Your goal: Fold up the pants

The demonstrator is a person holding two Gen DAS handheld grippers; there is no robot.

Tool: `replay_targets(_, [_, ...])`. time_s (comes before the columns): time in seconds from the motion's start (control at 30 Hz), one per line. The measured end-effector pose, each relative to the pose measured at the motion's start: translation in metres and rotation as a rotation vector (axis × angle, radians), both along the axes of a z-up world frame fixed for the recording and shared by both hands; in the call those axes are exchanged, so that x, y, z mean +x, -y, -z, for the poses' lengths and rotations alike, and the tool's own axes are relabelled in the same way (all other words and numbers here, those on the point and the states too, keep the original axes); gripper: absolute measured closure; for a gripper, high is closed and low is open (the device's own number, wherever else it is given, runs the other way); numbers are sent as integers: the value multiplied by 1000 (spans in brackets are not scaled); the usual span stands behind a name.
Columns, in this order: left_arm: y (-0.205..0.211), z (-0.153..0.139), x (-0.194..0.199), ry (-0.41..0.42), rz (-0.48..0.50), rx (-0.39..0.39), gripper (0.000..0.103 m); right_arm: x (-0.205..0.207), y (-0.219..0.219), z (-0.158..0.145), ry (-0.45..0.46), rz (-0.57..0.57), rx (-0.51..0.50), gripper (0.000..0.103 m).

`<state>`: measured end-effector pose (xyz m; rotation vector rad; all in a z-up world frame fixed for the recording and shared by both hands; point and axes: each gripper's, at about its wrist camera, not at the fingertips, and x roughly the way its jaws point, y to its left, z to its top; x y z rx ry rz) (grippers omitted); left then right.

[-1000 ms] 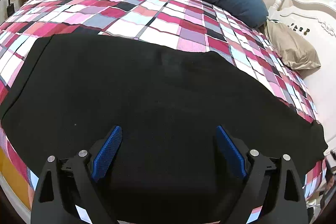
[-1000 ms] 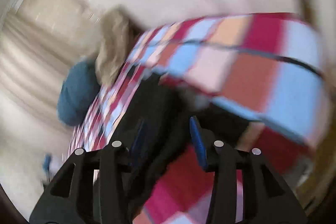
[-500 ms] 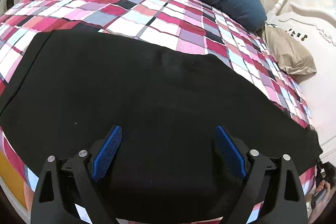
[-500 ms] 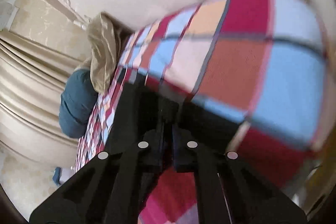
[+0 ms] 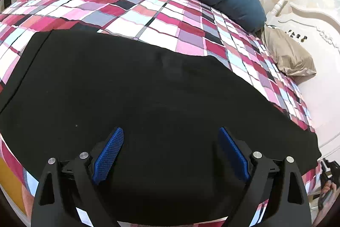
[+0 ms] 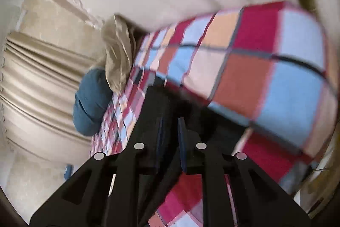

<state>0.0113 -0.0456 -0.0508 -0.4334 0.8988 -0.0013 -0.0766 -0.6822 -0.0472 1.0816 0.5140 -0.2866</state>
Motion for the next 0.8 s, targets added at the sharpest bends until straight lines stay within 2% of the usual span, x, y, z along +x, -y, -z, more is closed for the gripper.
replay_targets(0.07, [-1, 0, -1, 7, 5, -10, 14, 13, -3, 8, -5, -26, 29, 78])
replay_targets(0.13, [-1, 0, -2, 8, 11, -15, 14, 24, -3, 19, -30, -31, 63, 76])
replay_targets(0.2, [-2, 0, -2, 8, 11, -22, 14, 31, -2, 26, -34, -28, 83, 82])
replay_targets(0.23, [-2, -1, -2, 8, 10, -26, 14, 35, -3, 27, -48, -31, 74, 93])
replay_targets(0.27, [-3, -1, -2, 7, 10, -31, 14, 36, -3, 26, -53, -34, 69, 95])
replay_targets(0.5, [-5, -1, -2, 8, 8, -45, 14, 3, -6, -3, 4, -6, 8, 97])
replay_targets(0.6, [-4, 0, -2, 12, 13, -40, 14, -5, 5, 16, -60, 20, 16, 97])
replay_targets(0.7, [-3, 0, -3, 11, 21, -32, 14, -8, 16, 36, -35, 1, 77, 99])
replay_targets(0.77, [-3, 0, -3, 9, 24, -35, 14, -11, 17, 33, -31, -10, 77, 97])
replay_targets(0.8, [-4, 0, -3, 9, 25, -38, 14, -13, 16, 24, -49, -13, 41, 91])
